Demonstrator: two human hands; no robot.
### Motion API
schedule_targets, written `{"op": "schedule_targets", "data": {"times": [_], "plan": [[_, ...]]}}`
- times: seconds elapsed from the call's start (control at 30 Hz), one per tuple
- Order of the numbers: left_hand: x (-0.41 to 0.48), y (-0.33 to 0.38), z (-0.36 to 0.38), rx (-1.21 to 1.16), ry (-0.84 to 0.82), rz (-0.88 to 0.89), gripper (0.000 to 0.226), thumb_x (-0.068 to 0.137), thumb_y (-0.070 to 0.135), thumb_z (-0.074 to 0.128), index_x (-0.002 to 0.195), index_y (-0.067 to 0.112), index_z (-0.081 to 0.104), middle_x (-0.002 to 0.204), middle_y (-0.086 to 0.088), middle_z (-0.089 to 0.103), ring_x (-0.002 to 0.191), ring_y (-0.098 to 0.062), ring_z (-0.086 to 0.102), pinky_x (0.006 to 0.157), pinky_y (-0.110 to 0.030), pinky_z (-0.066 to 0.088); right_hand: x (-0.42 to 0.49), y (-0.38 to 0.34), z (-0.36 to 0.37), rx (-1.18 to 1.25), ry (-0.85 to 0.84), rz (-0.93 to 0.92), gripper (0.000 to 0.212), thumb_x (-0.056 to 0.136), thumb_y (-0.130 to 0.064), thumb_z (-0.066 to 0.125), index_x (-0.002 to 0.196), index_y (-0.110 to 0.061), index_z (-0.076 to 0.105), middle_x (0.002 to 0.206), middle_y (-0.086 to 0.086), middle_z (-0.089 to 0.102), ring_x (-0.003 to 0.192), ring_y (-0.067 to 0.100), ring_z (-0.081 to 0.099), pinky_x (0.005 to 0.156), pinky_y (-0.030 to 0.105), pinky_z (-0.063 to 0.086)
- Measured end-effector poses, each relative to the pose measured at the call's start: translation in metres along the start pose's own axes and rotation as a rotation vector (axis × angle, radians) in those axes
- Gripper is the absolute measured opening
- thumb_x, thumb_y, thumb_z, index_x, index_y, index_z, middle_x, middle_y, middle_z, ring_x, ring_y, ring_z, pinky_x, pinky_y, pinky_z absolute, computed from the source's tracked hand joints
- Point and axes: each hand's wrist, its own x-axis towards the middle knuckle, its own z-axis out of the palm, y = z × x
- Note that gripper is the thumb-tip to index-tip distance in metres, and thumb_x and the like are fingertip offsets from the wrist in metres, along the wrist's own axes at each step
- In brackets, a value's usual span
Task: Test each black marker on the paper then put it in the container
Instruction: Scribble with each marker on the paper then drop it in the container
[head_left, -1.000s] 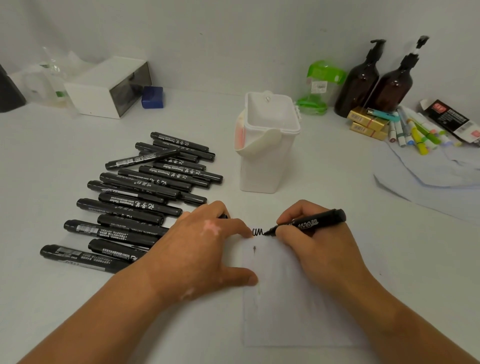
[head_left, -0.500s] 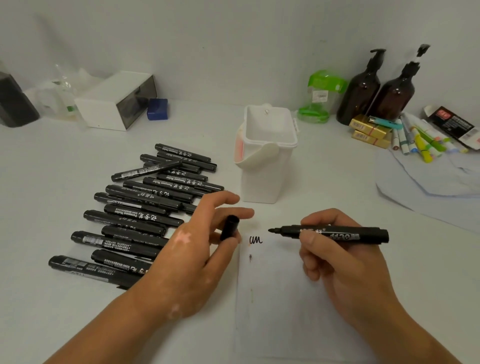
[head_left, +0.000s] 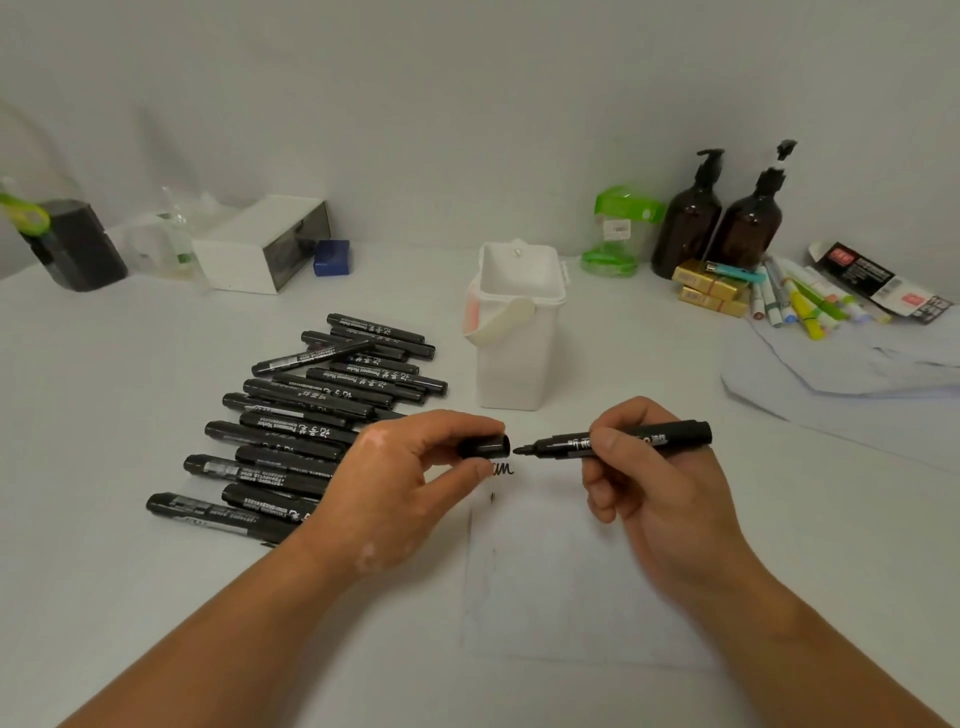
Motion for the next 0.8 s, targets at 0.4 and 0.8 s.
{"op": "schedule_targets", "data": {"times": [0.4,0.8], "plan": [[0.0,0.0,0.0,-0.005,-0.1,0.11,0.021,0.096,0.044,0.055,0.113,0.039,0.067,0.09,0.018,0.071,0.077,-0.012,0.065,0.068,-0.024,0.051,-0.006,-0.008,0.006,-0.063,-0.098,0.008,0.024,0.071,-0.028,0.081,0.093,-0.02,0.078,0.081,0.021,0.074,0.06,0.025,0.065,0.055,0.027,0.052],[-0.005,0.007,0.007,-0.113,-0.178,0.118,0.03,0.096,0.058,0.034,0.098,0.032,0.05,0.065,0.003,0.047,0.06,-0.013,0.041,0.057,-0.039,0.04,-0.013,-0.007,0.019,-0.072,-0.052,0.034,0.044,0.061,-0.052,0.091,0.094,-0.026,0.081,0.082,0.02,0.076,0.063,0.025,0.069,0.059,0.027,0.056]]}}
